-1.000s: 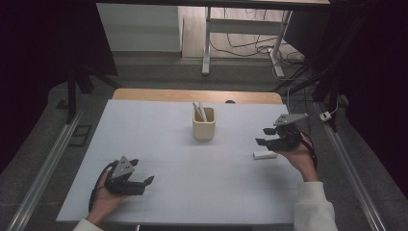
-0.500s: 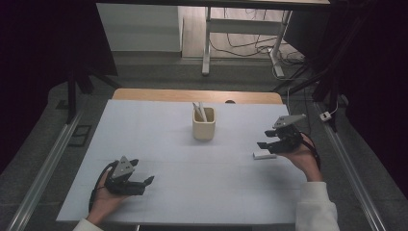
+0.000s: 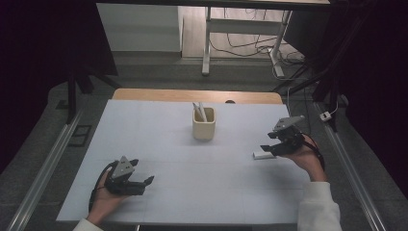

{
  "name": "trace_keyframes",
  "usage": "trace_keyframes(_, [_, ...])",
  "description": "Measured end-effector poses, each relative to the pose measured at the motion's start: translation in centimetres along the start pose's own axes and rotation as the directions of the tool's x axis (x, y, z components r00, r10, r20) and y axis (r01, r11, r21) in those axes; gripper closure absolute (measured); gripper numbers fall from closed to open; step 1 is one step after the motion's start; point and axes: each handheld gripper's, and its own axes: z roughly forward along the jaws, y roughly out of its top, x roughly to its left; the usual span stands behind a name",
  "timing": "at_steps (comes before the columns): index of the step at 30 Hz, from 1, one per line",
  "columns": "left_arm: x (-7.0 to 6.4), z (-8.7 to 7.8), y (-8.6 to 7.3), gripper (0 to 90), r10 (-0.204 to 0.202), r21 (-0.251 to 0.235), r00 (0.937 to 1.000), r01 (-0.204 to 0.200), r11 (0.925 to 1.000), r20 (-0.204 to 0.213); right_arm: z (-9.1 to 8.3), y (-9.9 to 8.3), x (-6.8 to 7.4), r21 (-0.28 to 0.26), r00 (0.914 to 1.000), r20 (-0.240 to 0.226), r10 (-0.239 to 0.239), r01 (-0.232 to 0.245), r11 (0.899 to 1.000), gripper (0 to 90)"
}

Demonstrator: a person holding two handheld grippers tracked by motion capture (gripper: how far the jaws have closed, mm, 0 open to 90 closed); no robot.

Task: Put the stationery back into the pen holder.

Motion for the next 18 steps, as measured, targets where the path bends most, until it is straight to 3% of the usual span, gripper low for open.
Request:
trace_keyframes(7, [0.0,0.0,0.0,15.2,0.000,-0.001,1.0000,0.000,1.0000,0.001,0.5,-0.5,-0.1,0.061,0.9990,-0.007,-0.043,0.043,0.997,37.6])
trace_keyframes(18, [0.0,0.0,0.0,15.1,-0.001,-0.001,1.0000,0.001,1.0000,0.000,1.7,-1.5,-0.5,0.151,0.9977,-0.037,-0.057,0.062,0.987,36.8])
